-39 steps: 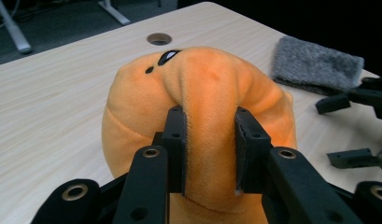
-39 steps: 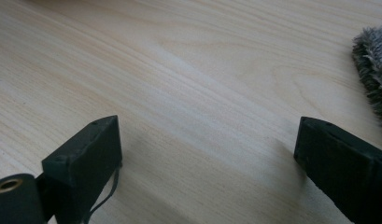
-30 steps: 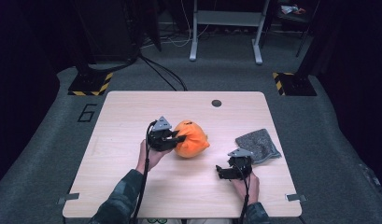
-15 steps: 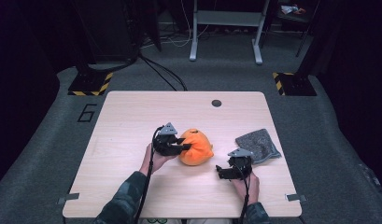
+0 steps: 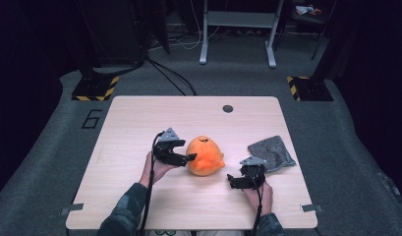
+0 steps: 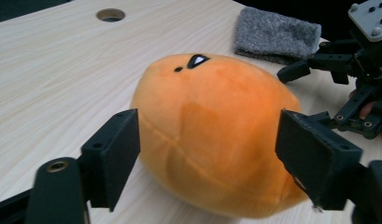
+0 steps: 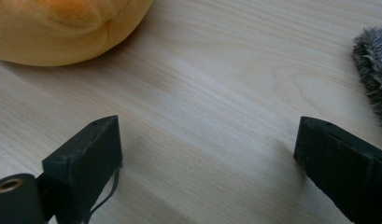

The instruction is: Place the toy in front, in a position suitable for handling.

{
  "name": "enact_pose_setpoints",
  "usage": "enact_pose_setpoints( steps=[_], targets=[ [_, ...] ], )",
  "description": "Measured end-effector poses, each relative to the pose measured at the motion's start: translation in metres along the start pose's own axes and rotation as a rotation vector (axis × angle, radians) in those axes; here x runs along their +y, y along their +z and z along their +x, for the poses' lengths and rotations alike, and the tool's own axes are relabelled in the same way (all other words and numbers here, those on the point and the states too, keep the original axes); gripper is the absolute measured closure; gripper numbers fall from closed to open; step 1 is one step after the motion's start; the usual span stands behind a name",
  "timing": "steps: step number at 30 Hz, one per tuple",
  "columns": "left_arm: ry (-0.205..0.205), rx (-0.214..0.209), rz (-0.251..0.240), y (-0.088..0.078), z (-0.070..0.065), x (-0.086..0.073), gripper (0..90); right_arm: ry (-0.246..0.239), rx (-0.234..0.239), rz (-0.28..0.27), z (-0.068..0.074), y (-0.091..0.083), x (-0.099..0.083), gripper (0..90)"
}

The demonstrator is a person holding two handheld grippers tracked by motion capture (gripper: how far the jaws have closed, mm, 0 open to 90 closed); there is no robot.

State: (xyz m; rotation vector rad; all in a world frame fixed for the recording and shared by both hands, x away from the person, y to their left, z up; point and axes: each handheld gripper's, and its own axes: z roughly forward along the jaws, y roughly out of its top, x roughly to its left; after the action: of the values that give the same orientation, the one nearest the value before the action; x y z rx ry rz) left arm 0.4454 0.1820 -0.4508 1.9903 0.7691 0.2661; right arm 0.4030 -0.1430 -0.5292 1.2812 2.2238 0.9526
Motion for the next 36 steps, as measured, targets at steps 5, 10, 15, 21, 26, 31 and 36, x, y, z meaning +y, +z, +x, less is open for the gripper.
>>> enact_pose_setpoints(
  steps=[5, 10, 15, 21, 26, 31, 36],
  targets=[
    [-0.025, 0.027, 0.016, -0.013, 0.008, -0.02, 15.3, -0.002, 0.003, 0.0, 0.0, 0.0, 0.0, 7.1],
    [-0.067, 0.064, 0.04, -0.02, 0.011, -0.049, 14.8, -0.003, 0.005, 0.0, 0.0, 0.0, 0.0, 7.3],
    [-0.096, 0.073, 0.048, -0.022, 0.004, -0.069, 15.1, -0.001, 0.006, 0.001, 0.0, 0.0, 0.0, 7.3],
    [-0.074, 0.129, 0.095, -0.017, -0.006, -0.086, 14.8, -0.01, 0.01, 0.0, -0.001, 0.0, 0.001, 7.3],
    [-0.063, 0.163, 0.123, -0.013, -0.01, -0.097, 14.4, 0.02, 0.066, 0.013, -0.004, -0.001, 0.002, 5.9],
    [-0.048, 0.165, 0.134, -0.011, -0.01, -0.101, 14.2, -0.025, 0.114, 0.002, -0.004, -0.01, 0.014, 5.9],
    [-0.028, 0.174, 0.161, -0.011, -0.011, -0.1, 14.0, -0.08, 0.174, -0.044, -0.003, -0.024, 0.043, 6.1]
  ],
)
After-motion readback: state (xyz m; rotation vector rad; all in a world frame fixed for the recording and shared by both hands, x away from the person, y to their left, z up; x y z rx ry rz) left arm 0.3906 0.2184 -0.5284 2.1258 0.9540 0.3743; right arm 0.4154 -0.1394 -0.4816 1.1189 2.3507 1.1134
